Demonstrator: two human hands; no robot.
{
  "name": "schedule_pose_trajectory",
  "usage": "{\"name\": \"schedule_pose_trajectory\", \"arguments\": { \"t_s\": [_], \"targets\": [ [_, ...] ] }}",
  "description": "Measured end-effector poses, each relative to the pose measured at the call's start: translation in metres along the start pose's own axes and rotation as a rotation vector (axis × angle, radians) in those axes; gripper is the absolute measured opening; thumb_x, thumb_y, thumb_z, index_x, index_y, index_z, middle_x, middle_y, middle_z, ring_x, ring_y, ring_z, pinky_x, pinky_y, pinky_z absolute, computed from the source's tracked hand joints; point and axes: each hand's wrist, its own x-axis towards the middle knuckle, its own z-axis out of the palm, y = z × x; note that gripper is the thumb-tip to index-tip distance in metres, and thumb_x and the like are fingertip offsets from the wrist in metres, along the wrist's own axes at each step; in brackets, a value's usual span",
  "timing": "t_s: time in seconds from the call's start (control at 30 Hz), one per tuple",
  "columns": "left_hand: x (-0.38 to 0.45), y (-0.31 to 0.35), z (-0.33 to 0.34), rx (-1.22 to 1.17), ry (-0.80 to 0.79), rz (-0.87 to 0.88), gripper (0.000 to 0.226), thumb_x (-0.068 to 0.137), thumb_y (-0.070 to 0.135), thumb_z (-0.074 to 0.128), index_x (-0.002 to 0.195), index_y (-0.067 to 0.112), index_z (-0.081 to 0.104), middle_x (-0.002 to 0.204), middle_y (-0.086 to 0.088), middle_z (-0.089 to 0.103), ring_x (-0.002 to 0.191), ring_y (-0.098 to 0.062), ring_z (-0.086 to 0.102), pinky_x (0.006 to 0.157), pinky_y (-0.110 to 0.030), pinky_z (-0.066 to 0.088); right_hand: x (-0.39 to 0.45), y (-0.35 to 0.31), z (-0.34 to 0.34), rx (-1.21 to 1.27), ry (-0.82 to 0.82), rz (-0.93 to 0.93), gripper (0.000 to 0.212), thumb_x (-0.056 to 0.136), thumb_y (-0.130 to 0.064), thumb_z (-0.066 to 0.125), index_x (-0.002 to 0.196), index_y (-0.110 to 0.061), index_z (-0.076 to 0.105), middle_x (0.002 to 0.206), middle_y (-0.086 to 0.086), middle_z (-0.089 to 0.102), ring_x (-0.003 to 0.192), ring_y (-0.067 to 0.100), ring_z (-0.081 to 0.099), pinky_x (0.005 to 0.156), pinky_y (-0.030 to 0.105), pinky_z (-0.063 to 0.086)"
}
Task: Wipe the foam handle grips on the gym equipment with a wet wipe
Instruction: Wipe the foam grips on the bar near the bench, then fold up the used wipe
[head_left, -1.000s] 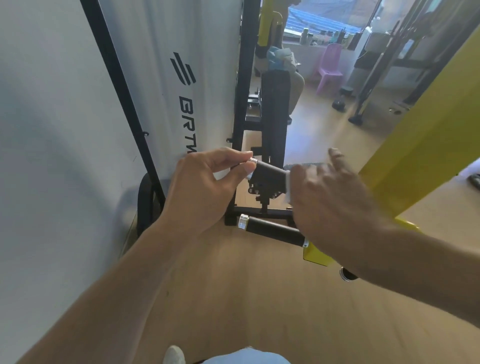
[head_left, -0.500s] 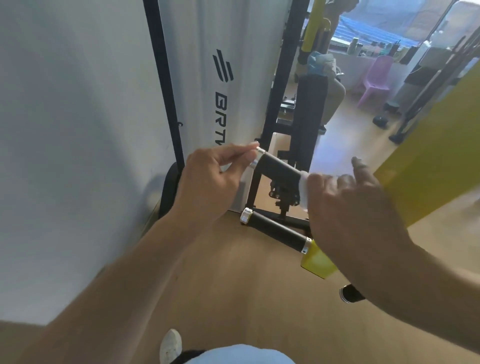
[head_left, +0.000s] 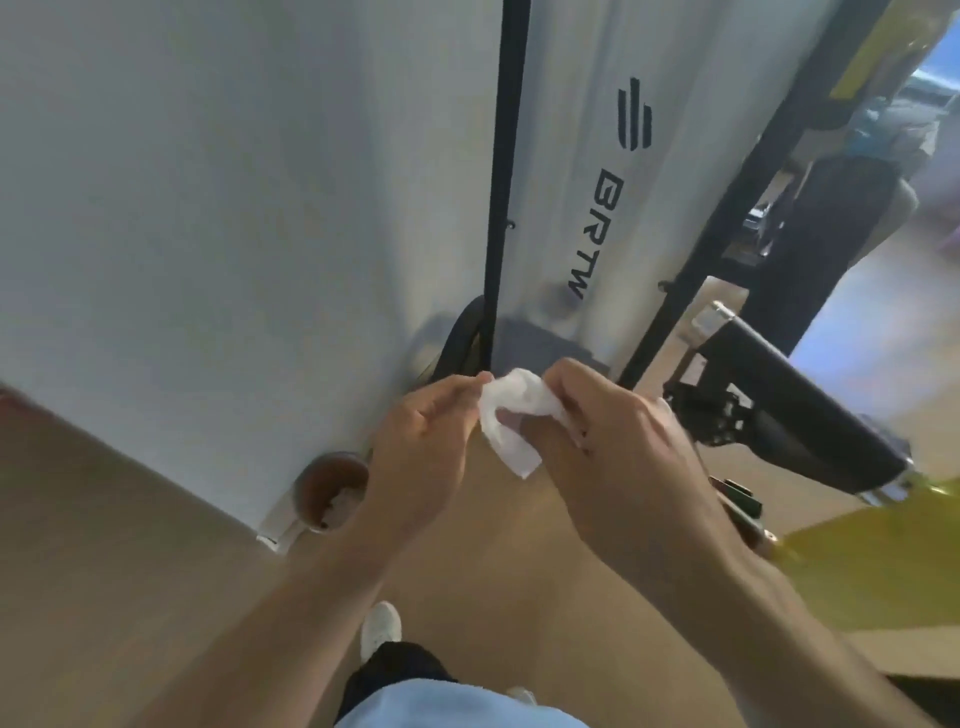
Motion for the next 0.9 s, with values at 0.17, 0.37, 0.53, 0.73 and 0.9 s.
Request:
{"name": "schedule_pose_trajectory", "arguments": {
  "t_s": [0.17,0.37,0.53,0.73,0.9],
  "targets": [
    [0.003,-0.011,-0.039,-0.184,0.037,-0.15,0.042,0.087,0.052,0.048,0.08,0.023,0.076,0.068,0.008,0.074,0.054,0.001,0.063,0.047,-0.007,0.04,0.029,-0.001,0.063,0.188,0.017,0.146,0.049,0.085,-0.063,0.058,0.064,-0.018,0.057,0.054,-0.008,0.053,0.05,0.01,0.047,0.046,0.024,0.038],
    [0.036,-0.055,-0.094,-0.129,0.047,-0.237,0.013,0.078,0.024,0.081,0.088,0.02,0.074,0.06,0.019,0.066,0.053,0.005,0.059,0.051,-0.01,0.043,0.08,-0.015,0.132,0.534,-0.245,0.347,0.042,0.093,-0.054,0.058,0.078,-0.019,0.077,0.072,0.008,0.07,0.051,0.006,0.048,0.047,0.019,0.037],
    [0.082,-0.108,-0.154,-0.106,0.104,-0.395,0.005,0.086,0.026,0.076,0.089,0.023,0.076,0.078,0.01,0.074,0.073,-0.004,0.07,0.061,-0.022,0.054,0.123,-0.028,0.209,0.625,-0.423,0.478,0.035,0.098,-0.042,0.057,0.09,-0.016,0.078,0.09,0.016,0.073,0.069,0.017,0.059,0.061,0.037,0.05],
    [0.149,-0.175,-0.213,-0.281,0.067,-0.659,0.009,0.091,0.007,0.068,0.092,0.013,0.075,0.105,-0.007,0.075,0.097,-0.028,0.072,0.089,-0.054,0.058,0.171,-0.043,0.285,0.679,-0.426,0.563,0.018,0.091,-0.009,0.069,0.087,-0.024,0.08,0.077,-0.004,0.078,0.066,0.005,0.069,0.059,0.019,0.054],
    [0.195,-0.227,-0.24,-0.398,-0.013,-0.879,0.016,0.098,0.013,0.057,0.108,0.007,0.067,0.105,-0.013,0.073,0.084,-0.022,0.075,0.08,-0.04,0.061,0.2,-0.03,0.348,0.649,-0.422,0.68,0.015,0.077,-0.009,0.082,0.076,-0.024,0.082,0.072,-0.002,0.077,0.064,0.014,0.068,0.058,0.025,0.055]
  ]
}}
